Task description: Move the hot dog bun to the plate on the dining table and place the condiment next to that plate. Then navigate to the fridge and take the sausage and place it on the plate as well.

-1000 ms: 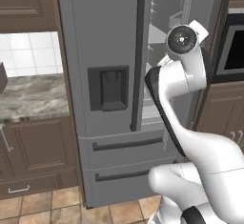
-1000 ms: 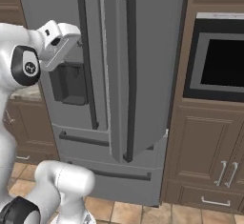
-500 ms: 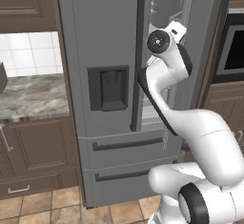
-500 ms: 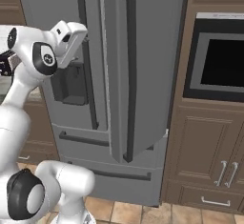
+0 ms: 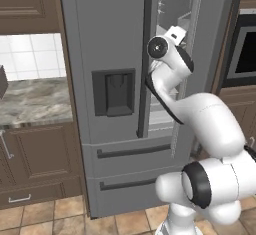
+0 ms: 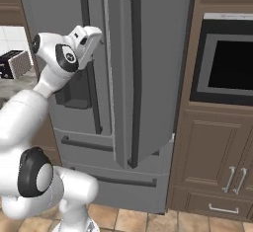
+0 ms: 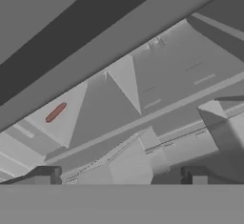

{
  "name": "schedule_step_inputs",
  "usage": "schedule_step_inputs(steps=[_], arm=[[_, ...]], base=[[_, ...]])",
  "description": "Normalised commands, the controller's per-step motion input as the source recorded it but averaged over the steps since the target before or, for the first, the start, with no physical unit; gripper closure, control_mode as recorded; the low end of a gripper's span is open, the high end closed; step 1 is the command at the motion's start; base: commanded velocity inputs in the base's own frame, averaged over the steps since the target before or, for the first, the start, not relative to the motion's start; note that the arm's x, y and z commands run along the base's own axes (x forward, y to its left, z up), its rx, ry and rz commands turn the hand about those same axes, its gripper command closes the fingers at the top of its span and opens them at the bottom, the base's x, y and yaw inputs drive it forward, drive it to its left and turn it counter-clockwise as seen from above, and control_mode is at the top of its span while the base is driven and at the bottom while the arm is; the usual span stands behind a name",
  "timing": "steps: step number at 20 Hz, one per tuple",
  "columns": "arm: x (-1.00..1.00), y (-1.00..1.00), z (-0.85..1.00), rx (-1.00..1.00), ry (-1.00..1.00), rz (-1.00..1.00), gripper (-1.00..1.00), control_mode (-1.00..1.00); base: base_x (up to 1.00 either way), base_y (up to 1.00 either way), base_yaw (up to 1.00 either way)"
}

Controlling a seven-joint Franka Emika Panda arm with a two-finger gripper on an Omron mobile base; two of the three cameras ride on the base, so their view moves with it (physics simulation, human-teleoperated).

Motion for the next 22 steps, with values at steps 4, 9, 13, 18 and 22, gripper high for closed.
schedule_step_inputs(steps=[4,9,13,18,22], arm=[[0.33,-0.38,-0.07,-0.02,0.0,-0.05,-1.0,-1.0],[0.19,-0.45,-0.05,0.0,0.0,-0.05,-1.0,-1.0],[-0.05,-0.69,0.0,0.0,0.0,-0.05,-1.0,-1.0],[-0.53,-0.85,0.0,0.01,-0.04,-0.06,-1.0,-1.0],[-0.58,-0.89,0.01,0.02,-0.02,-0.06,-1.0,-1.0]], base=[[0.0,0.0,0.0],[0.0,0.0,0.0],[0.0,0.0,0.0],[0.0,0.0,0.0],[0.0,0.0,0.0]])
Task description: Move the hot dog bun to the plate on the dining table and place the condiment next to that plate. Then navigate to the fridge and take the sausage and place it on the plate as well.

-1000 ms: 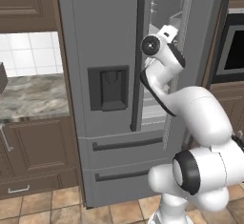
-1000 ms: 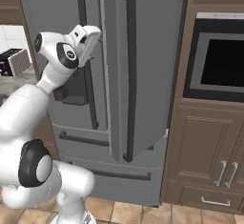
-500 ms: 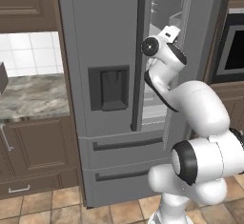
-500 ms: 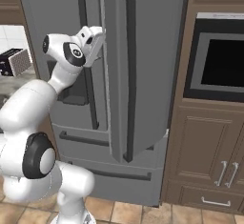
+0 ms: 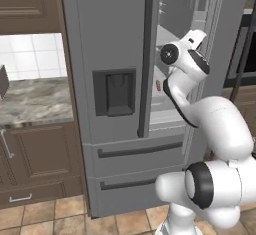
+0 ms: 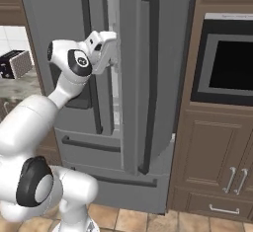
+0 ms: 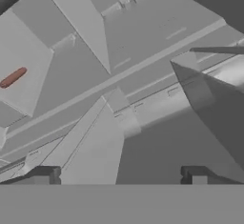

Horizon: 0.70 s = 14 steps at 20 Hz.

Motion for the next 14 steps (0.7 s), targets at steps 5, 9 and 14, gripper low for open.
schedule_step_inputs(steps=[5,9,14], arm=[[-0.42,-0.98,0.07,0.04,0.0,-0.05,-1.0,-1.0],[-0.22,-1.0,0.1,0.08,0.0,-0.03,-1.0,-1.0],[-0.14,-1.0,0.02,0.14,0.0,-0.01,-1.0,-1.0]], base=[[0.0,0.0,0.0],[0.0,0.0,0.0],[0.0,0.0,0.0]])
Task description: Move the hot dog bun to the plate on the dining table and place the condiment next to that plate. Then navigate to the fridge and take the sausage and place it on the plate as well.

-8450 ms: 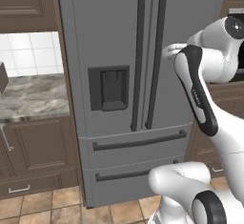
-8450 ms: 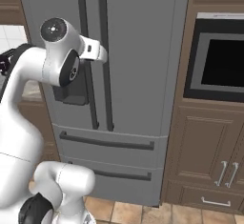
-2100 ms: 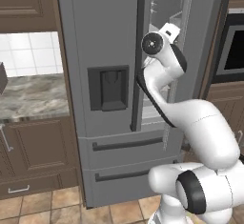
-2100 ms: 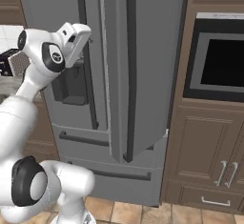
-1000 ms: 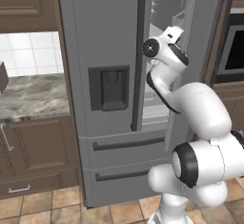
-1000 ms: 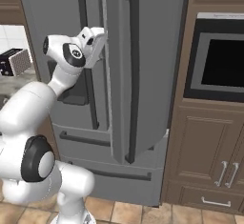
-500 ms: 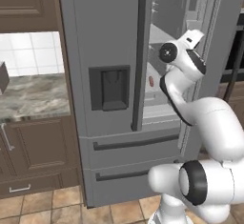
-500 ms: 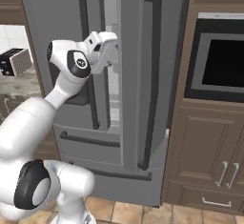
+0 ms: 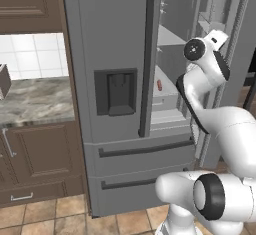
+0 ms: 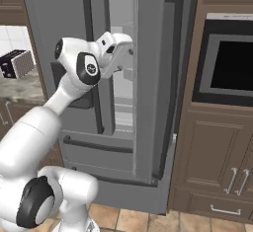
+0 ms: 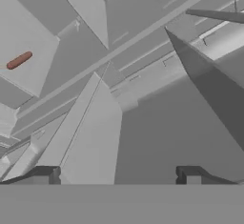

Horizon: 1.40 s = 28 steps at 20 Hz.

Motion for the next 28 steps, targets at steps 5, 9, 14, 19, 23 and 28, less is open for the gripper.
schedule_step_inputs(steps=[5,9,14,19,23,28], arm=[[-0.22,-1.0,0.0,0.17,0.0,0.0,-1.0,-1.0],[-0.23,-1.0,0.0,0.17,-0.03,0.0,-1.0,-1.0],[-0.16,-0.84,-0.01,0.19,-0.12,0.0,-1.0,-1.0],[-0.57,-0.02,0.0,0.09,-0.24,0.02,-1.0,-1.0],[-0.85,0.48,0.01,0.1,-0.23,0.0,-1.0,-1.0],[-0.43,0.9,0.01,0.18,-0.1,0.0,-1.0,-1.0]], base=[[0.0,0.0,0.0],[0.0,0.0,0.0],[0.0,0.0,0.0],[0.0,0.0,0.0],[0.0,0.0,0.0],[0.0,0.0,0.0]])
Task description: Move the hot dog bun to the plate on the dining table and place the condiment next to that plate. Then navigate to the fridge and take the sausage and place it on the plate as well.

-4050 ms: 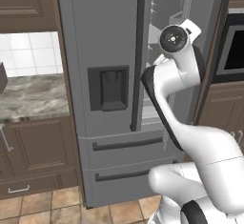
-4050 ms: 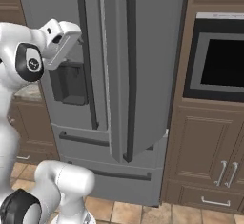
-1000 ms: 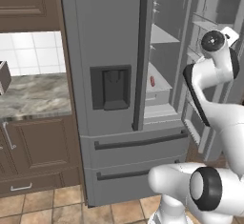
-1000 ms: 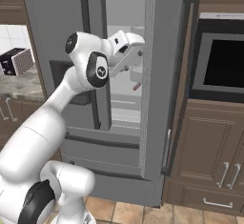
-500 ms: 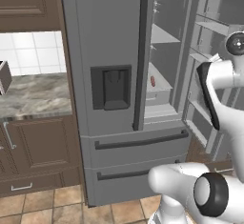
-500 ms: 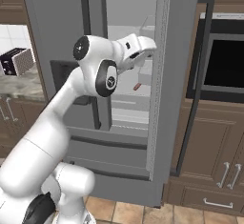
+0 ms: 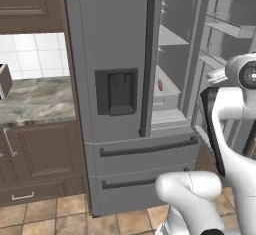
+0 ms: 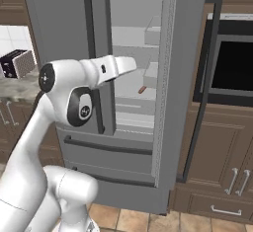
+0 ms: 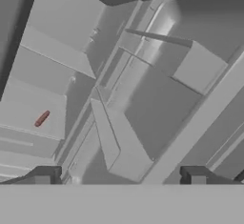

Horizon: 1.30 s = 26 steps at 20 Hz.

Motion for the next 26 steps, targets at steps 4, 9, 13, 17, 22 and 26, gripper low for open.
schedule_step_inputs(steps=[4,9,13,17,22,26], arm=[[-0.04,1.0,0.09,0.21,-0.01,0.0,-1.0,-1.0],[0.0,0.96,0.17,0.25,0.0,0.0,-1.0,-1.0],[0.1,0.73,0.03,0.29,0.0,0.0,-1.0,-1.0],[0.36,0.41,0.0,0.31,-0.02,0.0,-1.0,-1.0],[0.5,0.02,0.0,0.27,-0.02,0.06,-1.0,-1.0],[0.6,0.01,0.0,0.23,-0.01,0.1,-1.0,-1.0]], base=[[0.0,0.0,0.0],[0.0,0.0,0.0],[0.0,0.0,0.0],[0.0,0.0,0.0],[0.0,0.0,0.0],[0.0,0.0,0.0]])
